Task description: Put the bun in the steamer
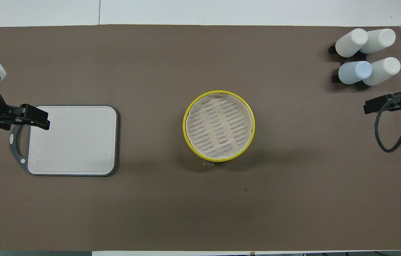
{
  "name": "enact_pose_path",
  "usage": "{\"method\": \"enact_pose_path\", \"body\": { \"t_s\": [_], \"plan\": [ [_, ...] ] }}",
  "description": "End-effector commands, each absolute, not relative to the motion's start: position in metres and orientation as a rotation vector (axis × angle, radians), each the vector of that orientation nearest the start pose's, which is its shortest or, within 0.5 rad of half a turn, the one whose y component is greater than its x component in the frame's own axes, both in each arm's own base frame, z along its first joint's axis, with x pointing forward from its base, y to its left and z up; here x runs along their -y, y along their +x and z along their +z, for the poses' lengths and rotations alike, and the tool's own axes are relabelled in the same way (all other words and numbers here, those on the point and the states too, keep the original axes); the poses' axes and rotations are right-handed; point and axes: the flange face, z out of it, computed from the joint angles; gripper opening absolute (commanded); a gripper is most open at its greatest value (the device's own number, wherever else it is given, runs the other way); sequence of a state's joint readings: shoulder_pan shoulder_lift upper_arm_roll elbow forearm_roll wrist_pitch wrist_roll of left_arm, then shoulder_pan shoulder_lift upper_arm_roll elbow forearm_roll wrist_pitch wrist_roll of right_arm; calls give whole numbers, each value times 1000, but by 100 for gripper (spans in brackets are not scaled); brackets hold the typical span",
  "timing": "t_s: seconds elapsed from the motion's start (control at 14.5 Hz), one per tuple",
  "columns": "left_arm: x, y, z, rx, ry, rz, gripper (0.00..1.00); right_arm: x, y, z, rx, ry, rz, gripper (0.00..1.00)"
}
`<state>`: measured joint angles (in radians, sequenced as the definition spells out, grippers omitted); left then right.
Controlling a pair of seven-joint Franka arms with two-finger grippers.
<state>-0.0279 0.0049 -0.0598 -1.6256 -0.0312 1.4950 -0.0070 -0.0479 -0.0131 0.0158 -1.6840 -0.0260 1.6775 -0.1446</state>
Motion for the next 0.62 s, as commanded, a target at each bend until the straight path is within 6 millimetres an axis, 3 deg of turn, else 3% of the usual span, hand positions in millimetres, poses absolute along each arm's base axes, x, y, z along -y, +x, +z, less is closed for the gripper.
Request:
{"method": "enact_pose_path", "body": {
  "t_s": [0.0,0.55],
  "plan": [
    [53,538,589,-147,-3139,196,100,25,554,588,162,-3153,-3,100],
    [52,540,590,-156,-3142,180,100,26,548,587,140,-3120,87,100]
  ]
}}
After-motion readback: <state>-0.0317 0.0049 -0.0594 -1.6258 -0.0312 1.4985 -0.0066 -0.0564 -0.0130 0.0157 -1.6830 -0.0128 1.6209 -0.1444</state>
